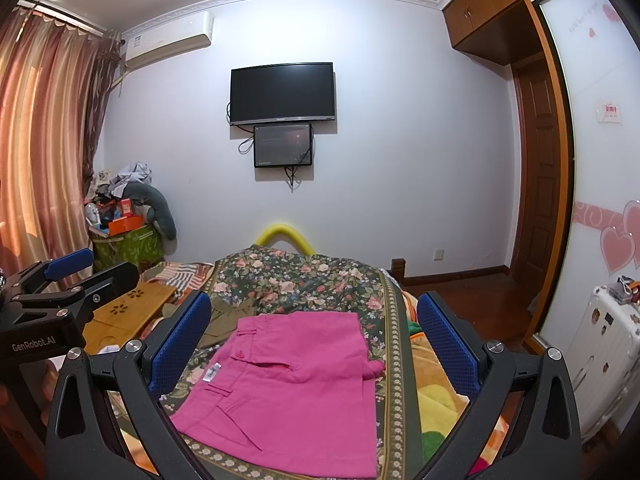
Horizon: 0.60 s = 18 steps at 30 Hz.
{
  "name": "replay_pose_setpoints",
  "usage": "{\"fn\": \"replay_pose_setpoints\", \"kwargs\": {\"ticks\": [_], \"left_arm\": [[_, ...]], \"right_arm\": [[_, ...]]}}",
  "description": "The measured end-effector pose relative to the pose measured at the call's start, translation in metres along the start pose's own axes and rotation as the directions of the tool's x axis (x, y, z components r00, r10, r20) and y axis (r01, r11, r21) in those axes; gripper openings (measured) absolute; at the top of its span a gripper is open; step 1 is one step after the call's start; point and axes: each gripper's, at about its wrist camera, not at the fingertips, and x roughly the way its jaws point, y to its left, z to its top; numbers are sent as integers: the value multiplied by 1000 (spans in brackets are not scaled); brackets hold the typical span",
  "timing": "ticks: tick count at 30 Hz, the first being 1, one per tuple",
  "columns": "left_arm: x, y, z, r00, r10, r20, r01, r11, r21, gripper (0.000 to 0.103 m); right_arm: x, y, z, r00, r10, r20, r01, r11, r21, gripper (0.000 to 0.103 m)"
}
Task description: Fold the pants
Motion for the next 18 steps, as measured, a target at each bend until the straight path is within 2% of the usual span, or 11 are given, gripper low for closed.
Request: {"fn": "replay_pose_setpoints", "kwargs": {"ticks": [18], "left_arm": [[1, -2, 2, 1000, 0, 1, 0, 1000, 3, 103]], "right_arm": [[3, -1, -3, 1000, 1, -3, -1, 1000, 3, 102]]}}
